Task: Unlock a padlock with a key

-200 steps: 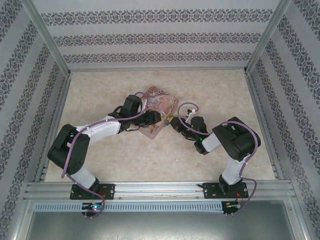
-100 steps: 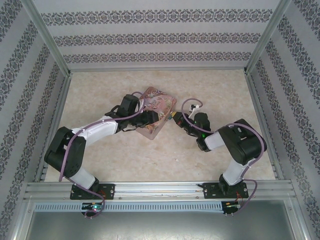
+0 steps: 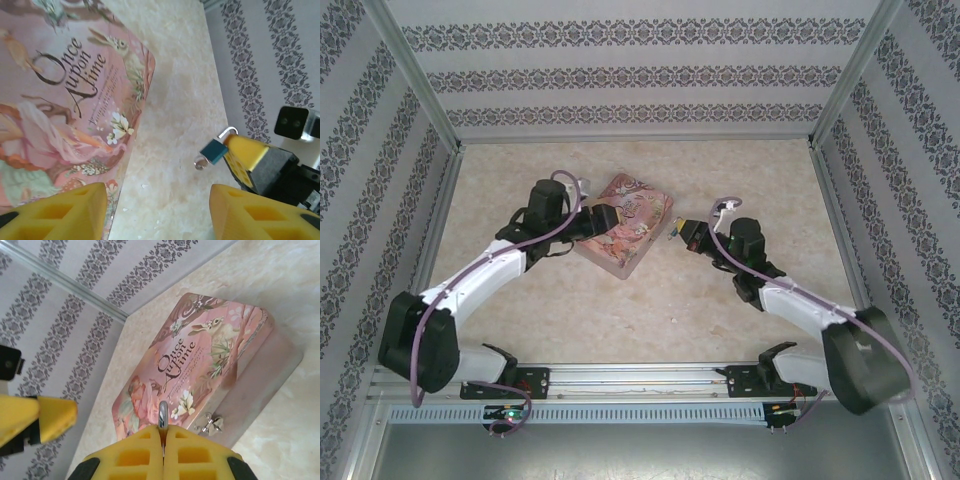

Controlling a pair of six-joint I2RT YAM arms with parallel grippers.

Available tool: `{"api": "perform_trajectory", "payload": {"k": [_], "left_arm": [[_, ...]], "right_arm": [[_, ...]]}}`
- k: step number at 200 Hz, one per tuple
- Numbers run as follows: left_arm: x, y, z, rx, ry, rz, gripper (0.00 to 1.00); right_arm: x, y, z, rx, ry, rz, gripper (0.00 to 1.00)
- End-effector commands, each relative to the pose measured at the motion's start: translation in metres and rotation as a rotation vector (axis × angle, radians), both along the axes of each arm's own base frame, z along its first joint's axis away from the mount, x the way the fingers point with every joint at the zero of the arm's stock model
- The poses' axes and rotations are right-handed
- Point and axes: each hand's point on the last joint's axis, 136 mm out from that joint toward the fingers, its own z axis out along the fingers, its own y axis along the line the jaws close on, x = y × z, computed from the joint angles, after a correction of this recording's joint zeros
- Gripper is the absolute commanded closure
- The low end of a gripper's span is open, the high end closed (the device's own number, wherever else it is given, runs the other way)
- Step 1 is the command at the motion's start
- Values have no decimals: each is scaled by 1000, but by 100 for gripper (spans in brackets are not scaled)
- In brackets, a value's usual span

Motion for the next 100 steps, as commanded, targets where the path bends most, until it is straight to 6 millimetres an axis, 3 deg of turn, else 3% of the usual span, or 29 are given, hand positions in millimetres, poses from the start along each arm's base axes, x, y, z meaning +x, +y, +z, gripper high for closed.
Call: {"api": "perform_trajectory", "payload": {"k": [1, 54, 100], "left_arm": [[-2, 25, 6, 51, -60, 47, 42], [-16, 65, 36, 126, -241, 145, 31], [-37, 76, 35, 235, -365, 103, 24]], "right_arm": [[-16, -5, 6, -118, 15, 57, 100], [-46, -12, 29, -205, 15, 111, 100], [-72, -8, 17, -282, 78, 193, 100]]}}
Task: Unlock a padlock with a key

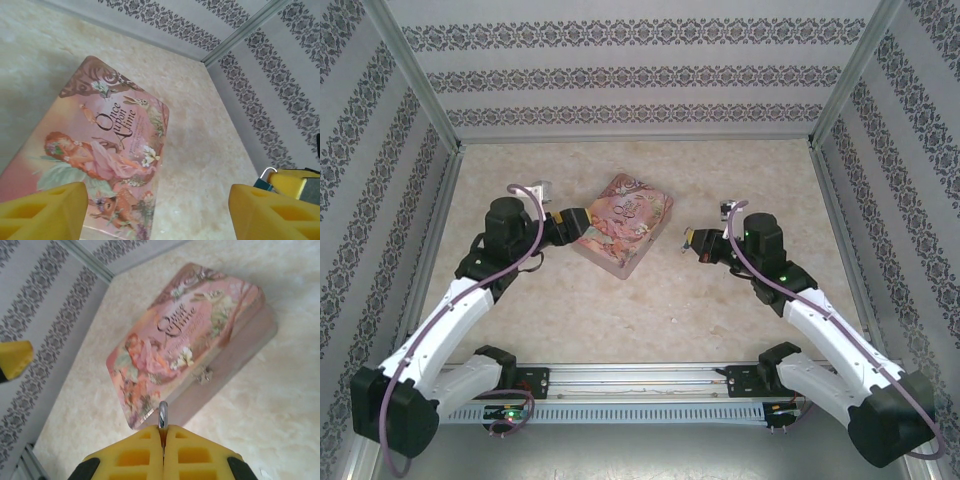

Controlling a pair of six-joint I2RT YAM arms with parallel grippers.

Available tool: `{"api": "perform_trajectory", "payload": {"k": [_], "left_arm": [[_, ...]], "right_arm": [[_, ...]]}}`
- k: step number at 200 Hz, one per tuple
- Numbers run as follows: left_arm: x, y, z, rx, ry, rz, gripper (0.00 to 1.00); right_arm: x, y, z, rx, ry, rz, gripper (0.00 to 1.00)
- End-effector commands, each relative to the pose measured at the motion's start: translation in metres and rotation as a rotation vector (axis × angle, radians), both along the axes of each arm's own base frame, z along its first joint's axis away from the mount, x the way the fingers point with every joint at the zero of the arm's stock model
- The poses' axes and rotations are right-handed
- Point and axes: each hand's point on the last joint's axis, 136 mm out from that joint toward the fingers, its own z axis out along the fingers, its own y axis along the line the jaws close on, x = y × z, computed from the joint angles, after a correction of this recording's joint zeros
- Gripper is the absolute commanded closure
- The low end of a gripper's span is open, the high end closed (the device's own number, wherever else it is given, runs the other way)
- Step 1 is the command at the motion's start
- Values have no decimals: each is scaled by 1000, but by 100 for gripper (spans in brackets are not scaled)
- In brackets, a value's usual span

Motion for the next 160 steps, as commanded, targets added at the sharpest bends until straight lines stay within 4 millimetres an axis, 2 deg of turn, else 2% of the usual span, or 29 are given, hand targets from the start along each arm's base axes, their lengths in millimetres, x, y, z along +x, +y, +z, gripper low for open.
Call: {"api": "perform_trajectory", "payload": {"k": [1, 30, 55, 93, 117, 160], "left_arm": [[-8, 12, -9, 127, -59, -12, 24], [-24, 16, -9, 269, -131, -82, 19], [-33, 25, -11, 378, -195, -95, 11], [-39, 34, -39, 464, -228, -94, 0], [-44, 30, -59, 463, -211, -127, 0], [-40, 29, -69, 502, -211, -160, 1]], "right_arm": [[-21, 5, -8, -73, 48, 80, 100], [-36, 8, -23, -131, 92, 126, 100], [-50, 14, -44, -152, 152, 177, 100], [-73, 17, -83, -195, 260, 228, 100], [-84, 17, -101, -207, 316, 235, 100], [-95, 13, -129, -246, 386, 237, 100]]}}
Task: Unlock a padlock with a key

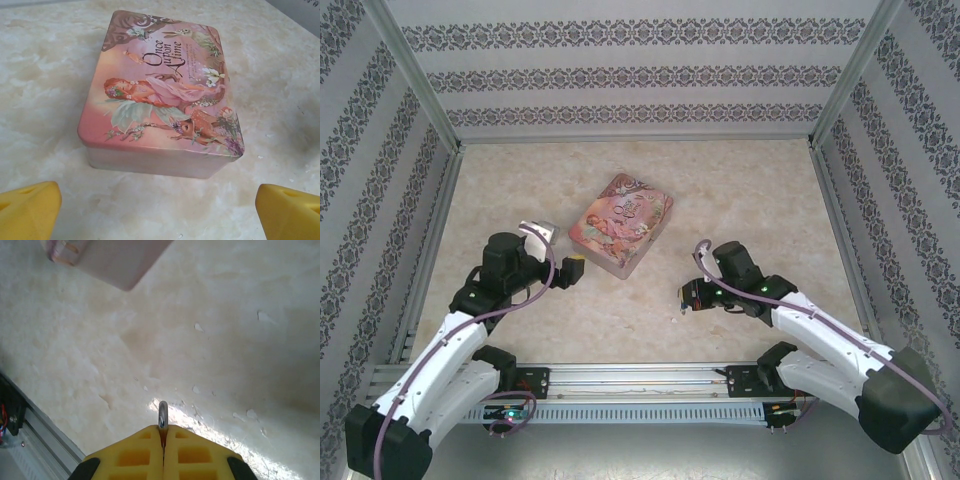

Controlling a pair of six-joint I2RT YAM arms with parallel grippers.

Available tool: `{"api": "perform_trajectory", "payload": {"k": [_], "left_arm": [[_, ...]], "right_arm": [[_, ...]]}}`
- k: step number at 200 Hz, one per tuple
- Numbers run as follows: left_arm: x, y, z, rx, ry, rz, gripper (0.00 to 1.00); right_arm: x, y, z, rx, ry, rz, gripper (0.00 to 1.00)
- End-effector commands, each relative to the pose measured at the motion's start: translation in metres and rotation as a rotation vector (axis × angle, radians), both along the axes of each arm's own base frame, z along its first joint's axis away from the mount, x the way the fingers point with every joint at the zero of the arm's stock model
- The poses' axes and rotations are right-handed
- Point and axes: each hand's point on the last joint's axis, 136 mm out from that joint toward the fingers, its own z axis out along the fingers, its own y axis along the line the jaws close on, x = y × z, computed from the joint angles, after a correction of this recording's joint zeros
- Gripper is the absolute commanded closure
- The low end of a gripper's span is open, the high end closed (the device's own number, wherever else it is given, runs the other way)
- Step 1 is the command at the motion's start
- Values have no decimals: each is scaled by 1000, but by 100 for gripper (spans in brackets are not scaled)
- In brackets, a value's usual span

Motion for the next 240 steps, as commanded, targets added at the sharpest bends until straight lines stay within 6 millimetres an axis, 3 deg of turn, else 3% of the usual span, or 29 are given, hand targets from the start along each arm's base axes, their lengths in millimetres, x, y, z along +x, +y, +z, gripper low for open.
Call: {"api": "perform_trajectory", "payload": {"k": [1, 52, 240], "left_arm": [[5, 2, 2, 44, -48, -24, 1], [8, 4, -6, 72, -21, -17, 1], [8, 3, -9, 70, 1, -16, 1]], "right_arm": [[-7, 0, -14, -16, 44, 1, 100], [-13, -1, -34, -34, 87, 1, 100], [-12, 9, -66, -39, 204, -18, 99]]}}
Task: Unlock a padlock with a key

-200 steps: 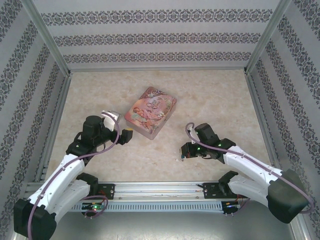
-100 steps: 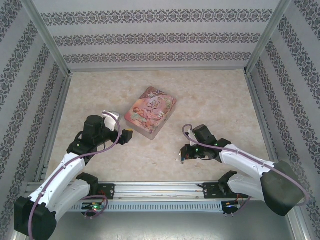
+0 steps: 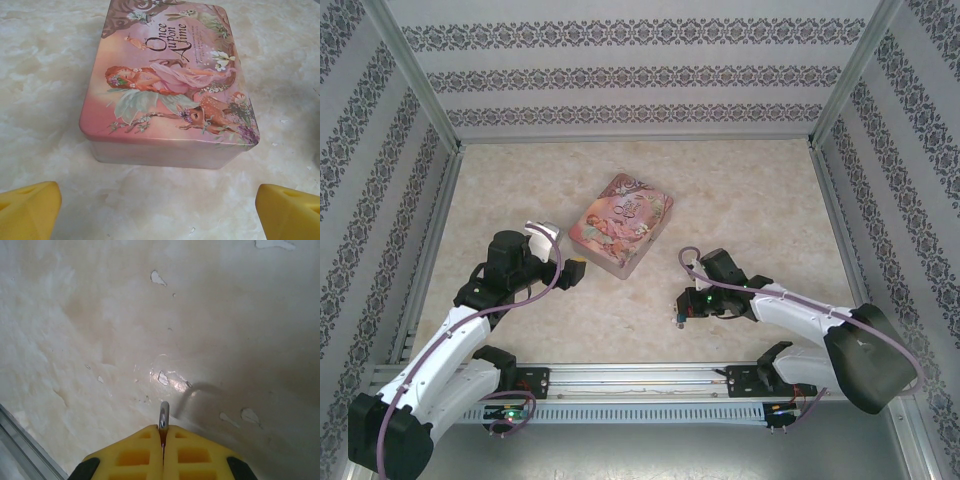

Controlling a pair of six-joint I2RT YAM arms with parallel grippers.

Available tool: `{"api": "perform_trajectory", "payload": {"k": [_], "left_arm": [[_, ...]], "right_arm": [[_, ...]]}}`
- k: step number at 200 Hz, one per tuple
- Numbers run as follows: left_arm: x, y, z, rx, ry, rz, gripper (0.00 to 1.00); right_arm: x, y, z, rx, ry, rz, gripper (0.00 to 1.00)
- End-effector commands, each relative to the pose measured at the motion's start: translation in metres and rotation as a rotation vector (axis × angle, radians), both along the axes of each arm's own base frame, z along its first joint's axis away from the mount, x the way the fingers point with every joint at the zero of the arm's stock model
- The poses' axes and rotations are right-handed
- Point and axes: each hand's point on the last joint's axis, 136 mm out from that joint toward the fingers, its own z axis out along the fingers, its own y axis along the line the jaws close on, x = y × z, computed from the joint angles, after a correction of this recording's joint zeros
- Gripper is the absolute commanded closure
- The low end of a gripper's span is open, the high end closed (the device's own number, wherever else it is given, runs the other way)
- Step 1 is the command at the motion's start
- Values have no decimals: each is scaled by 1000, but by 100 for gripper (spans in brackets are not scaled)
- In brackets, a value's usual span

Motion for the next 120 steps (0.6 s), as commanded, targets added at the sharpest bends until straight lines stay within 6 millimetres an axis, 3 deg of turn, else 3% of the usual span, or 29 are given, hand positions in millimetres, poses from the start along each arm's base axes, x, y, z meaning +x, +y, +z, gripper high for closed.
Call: {"api": "perform_trajectory", "payload": {"k": [1, 64, 120], "left_arm": [[4, 2, 6, 9, -21, 1, 1], [4, 2, 5, 8, -17, -2, 1], [4, 3, 6, 13, -24, 2, 1]], "right_arm": [[-4, 1, -7, -9, 29, -9, 99], [-2, -3, -10, -36, 28, -31, 81], [13, -14, 12, -46, -48, -75, 71]]}}
